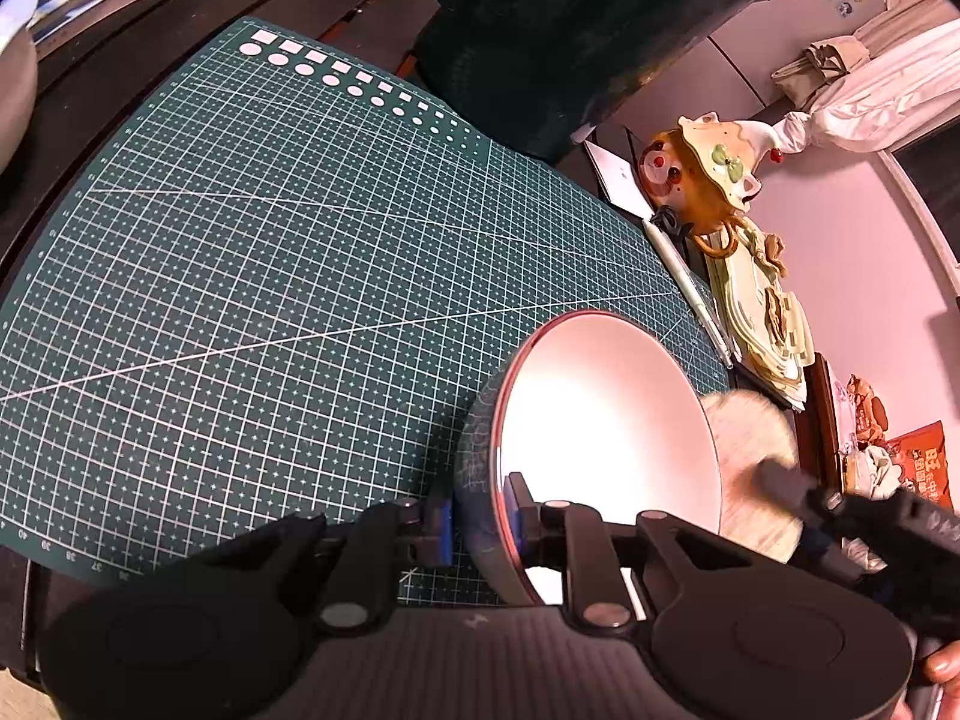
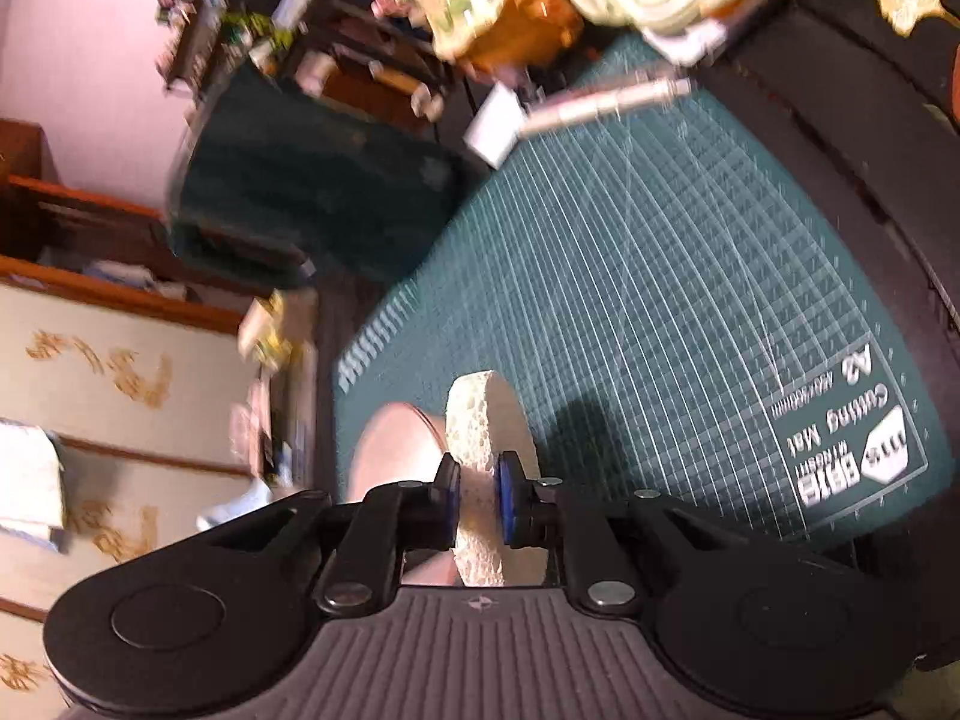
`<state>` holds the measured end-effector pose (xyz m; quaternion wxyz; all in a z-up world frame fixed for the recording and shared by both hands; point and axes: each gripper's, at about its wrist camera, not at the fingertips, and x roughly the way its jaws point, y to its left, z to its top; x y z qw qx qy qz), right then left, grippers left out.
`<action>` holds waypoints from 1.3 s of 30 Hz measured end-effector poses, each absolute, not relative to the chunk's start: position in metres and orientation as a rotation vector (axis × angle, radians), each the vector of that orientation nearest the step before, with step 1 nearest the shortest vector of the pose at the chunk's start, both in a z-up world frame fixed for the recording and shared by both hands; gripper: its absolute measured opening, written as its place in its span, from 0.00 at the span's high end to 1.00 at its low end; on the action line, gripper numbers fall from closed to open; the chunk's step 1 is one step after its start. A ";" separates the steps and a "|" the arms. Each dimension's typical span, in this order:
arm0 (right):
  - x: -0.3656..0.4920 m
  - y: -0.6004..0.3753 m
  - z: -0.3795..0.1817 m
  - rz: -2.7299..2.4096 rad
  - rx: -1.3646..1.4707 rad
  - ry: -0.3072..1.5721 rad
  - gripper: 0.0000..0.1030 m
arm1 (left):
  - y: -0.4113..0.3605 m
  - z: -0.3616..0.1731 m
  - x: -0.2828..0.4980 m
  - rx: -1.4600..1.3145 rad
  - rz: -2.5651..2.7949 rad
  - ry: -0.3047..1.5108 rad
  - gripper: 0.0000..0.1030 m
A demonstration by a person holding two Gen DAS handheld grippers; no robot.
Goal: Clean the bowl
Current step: 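Turn the bowl with the left gripper while the right gripper wipes its outer wall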
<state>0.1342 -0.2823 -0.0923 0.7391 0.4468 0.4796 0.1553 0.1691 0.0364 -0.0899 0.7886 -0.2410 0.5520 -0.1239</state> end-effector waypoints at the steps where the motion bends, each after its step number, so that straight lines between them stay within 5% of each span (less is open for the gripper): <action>1: 0.132 -0.282 -0.092 0.347 0.978 1.056 0.87 | 0.037 -0.090 0.169 -0.520 -0.267 1.189 0.83; 13: 0.111 -0.282 -0.079 0.367 0.908 1.054 0.87 | 0.024 -0.075 0.183 -0.379 -0.251 1.126 0.81; 39: 0.119 -0.289 -0.068 0.356 0.942 0.961 0.87 | 0.047 -0.091 0.164 -0.537 -0.236 1.193 0.83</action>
